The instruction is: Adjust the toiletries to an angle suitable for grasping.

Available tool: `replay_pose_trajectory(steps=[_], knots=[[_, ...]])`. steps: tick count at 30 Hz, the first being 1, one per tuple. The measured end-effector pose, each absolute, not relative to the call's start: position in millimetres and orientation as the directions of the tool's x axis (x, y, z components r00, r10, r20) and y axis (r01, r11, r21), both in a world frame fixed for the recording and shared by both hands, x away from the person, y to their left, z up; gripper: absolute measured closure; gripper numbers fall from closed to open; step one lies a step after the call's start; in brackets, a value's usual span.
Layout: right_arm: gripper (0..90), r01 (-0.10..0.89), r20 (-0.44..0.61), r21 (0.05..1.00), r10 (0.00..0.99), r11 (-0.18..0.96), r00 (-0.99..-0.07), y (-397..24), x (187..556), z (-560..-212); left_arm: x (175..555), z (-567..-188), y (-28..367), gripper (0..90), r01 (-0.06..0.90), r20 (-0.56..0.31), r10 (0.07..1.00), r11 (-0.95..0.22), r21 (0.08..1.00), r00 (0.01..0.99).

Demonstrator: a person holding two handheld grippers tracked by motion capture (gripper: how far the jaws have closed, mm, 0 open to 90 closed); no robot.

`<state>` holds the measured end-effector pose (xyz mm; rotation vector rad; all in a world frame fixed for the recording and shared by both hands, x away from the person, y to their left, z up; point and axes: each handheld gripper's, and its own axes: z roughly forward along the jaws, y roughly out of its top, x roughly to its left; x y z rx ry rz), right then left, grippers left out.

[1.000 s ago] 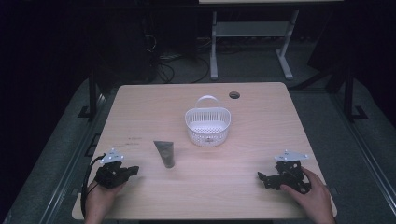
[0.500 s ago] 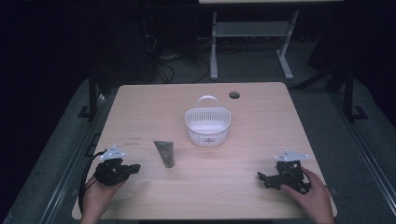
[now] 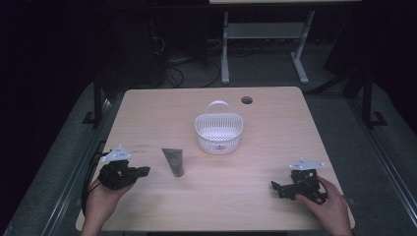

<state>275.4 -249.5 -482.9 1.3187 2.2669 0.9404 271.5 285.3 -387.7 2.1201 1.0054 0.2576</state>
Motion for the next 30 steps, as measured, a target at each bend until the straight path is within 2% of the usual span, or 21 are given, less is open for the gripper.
replay_pose_trajectory(steps=[30], knots=[[0.0, 0.627, 0.025, 0.698, 0.863, 0.345, -0.504, -249.6, 275.4, -483.0, 288.1, -346.4, 257.0, 89.8, 0.487, -0.103, 0.677, -0.407, 0.773, 0.729]])
